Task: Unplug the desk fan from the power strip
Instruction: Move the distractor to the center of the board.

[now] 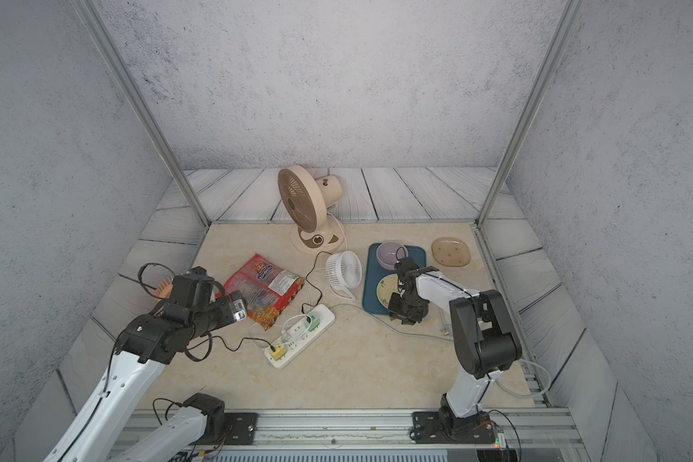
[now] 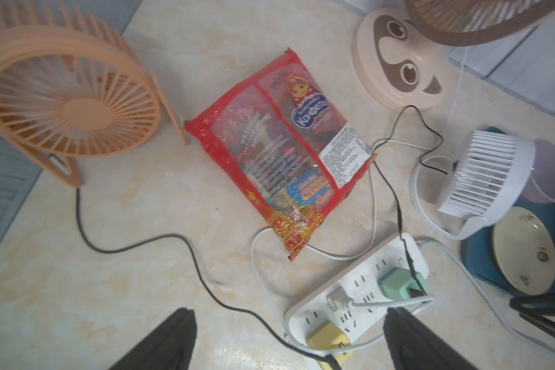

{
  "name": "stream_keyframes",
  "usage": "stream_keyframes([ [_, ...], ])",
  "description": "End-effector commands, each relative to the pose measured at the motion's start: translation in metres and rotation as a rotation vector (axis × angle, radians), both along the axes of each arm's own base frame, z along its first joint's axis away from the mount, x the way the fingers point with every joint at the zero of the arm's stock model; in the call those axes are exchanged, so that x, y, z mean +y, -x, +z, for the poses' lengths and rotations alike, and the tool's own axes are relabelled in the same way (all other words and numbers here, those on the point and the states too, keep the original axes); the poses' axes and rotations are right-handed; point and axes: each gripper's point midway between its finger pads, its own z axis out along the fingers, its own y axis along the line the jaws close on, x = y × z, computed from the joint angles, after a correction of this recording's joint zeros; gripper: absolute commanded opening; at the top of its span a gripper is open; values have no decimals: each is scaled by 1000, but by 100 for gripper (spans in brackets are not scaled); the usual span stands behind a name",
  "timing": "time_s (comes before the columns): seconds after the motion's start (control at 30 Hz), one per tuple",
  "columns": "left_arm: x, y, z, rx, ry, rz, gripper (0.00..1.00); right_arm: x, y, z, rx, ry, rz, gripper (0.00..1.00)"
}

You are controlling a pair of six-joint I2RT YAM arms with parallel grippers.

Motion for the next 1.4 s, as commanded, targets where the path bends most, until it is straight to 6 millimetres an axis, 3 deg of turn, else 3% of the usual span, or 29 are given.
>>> stream_keyframes([
  [0.0,33,26,-15,59,-29,216,98,3,-15,-7,-40,10,10,37],
  [0.23,45,45,-22,81,5,337,98,-2,-43,-16,-66,67,16,35],
  [0.47,48,64,-34,119,54,407,96,-12,-82,-16,-89,65,9,34],
  [0.83,25,74,-63,217,156,347,93,-28,-124,-14,-123,39,-28,35],
  [1.0,9,72,-74,267,200,283,92,-38,-141,0,-161,30,-35,37],
  [1.17,-10,67,-86,310,259,210,88,-34,-133,28,-202,-9,-24,45],
  [1.37,-20,75,-101,335,317,212,81,-19,-83,65,-253,-43,7,50],
])
